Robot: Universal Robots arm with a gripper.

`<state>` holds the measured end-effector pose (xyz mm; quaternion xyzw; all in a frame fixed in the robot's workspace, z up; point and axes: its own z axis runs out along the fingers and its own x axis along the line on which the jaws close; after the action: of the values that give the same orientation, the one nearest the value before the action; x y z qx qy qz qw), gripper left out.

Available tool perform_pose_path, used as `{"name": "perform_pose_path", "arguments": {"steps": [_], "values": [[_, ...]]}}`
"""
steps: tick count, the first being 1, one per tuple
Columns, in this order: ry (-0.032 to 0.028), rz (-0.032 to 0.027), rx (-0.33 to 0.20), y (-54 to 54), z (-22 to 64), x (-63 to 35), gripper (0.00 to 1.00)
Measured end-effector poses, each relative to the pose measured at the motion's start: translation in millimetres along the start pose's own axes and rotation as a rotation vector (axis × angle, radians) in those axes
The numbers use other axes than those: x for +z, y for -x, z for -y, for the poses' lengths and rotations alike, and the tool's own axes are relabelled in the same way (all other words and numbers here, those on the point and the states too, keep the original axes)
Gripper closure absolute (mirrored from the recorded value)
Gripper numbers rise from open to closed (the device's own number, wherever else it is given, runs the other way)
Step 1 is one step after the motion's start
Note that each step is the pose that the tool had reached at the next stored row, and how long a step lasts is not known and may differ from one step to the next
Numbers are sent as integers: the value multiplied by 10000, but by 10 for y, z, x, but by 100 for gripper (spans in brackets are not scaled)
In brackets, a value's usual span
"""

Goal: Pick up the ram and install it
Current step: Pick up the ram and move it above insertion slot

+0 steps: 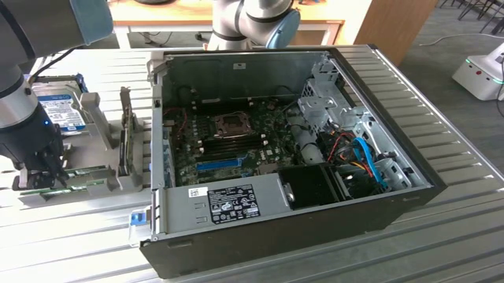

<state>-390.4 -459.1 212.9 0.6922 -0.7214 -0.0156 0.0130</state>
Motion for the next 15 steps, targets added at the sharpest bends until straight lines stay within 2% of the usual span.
{"name": "perform_pose_path", "arguments": {"steps": [15], "values": [[-2,1,1,-4,3,34,77]]}}
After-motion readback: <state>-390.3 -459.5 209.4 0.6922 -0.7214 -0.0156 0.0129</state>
